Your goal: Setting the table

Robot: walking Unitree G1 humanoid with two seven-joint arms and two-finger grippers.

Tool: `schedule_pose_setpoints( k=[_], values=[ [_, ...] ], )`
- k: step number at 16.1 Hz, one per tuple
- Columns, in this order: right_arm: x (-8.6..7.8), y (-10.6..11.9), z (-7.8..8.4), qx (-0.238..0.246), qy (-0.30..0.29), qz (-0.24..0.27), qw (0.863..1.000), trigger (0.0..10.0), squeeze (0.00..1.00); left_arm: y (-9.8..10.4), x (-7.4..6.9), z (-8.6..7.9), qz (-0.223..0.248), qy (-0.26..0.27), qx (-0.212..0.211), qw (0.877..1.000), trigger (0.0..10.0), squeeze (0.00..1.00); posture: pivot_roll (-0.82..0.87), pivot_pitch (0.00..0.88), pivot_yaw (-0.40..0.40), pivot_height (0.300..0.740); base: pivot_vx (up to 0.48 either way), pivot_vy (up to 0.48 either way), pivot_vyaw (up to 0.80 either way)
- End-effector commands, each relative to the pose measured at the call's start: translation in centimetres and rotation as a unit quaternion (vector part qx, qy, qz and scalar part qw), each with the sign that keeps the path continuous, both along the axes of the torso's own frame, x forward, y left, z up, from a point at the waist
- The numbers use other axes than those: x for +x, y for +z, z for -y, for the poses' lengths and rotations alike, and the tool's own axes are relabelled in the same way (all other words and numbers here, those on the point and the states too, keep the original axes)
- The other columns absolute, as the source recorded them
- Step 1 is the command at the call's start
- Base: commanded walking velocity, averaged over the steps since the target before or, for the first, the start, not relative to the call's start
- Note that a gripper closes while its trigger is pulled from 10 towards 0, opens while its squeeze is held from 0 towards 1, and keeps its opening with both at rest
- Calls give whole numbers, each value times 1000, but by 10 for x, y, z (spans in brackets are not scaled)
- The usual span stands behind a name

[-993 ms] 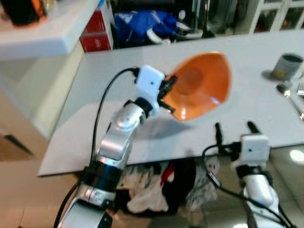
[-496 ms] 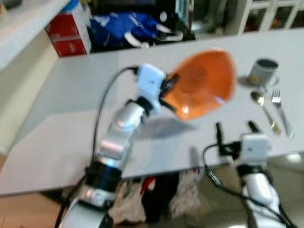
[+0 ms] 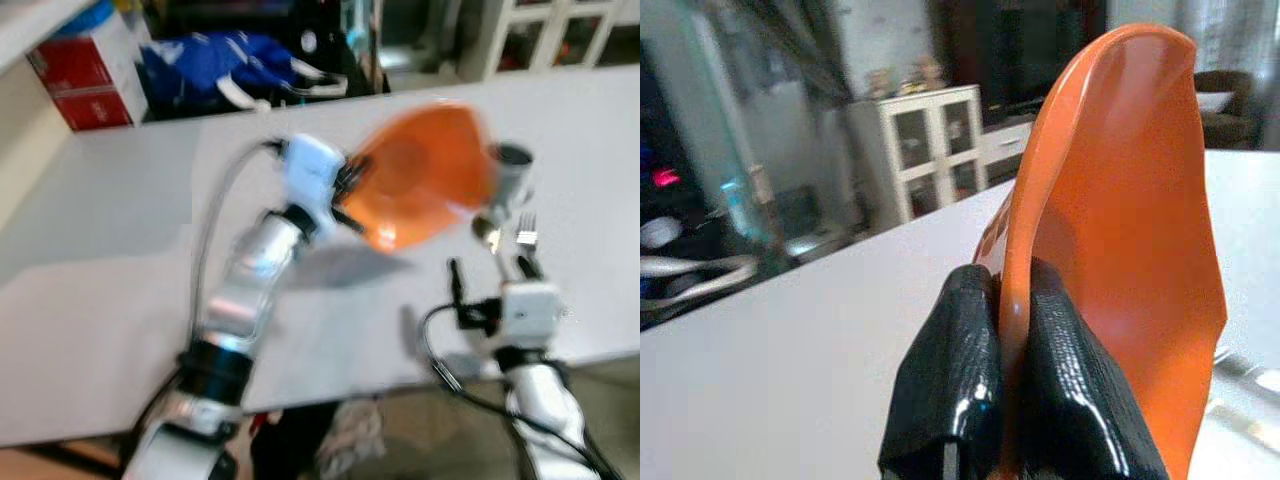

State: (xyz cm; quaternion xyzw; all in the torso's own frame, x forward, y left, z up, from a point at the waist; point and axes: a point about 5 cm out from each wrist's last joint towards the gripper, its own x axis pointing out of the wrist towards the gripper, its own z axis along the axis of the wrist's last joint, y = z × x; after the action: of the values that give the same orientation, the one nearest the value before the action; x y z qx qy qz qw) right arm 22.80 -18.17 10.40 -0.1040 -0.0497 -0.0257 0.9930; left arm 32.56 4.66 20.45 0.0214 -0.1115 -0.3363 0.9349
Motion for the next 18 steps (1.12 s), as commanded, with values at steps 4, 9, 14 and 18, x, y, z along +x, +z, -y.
schedule_pose_setpoints(
  k=[4, 9, 14, 18],
  values=[
    [0, 1, -8, 5, 15, 4, 1000, 10000, 0, 18, 5, -13, 22, 17, -26, 999, 0, 0, -160, 0, 85, 727, 73, -94, 0],
    [-1, 1, -8, 5, 17, 1, 1000, 10000, 0, 27, 31, -3, -56, 20, -85, 995, 0, 0, -164, 0, 82, 727, 0, 0, 0],
    [-12, 0, -7, 1, 14, -8, 1000, 10000, 0, 23, 75, 1, -189, 108, -169, 961, 0, 0, -233, 11, 84, 727, 0, 0, 0],
    [-26, 0, -2, -12, 14, -25, 1000, 10000, 0, 8, 80, 12, -292, 145, -244, 913, 0, 0, -307, 42, 67, 727, 0, 0, 0]
  ],
)
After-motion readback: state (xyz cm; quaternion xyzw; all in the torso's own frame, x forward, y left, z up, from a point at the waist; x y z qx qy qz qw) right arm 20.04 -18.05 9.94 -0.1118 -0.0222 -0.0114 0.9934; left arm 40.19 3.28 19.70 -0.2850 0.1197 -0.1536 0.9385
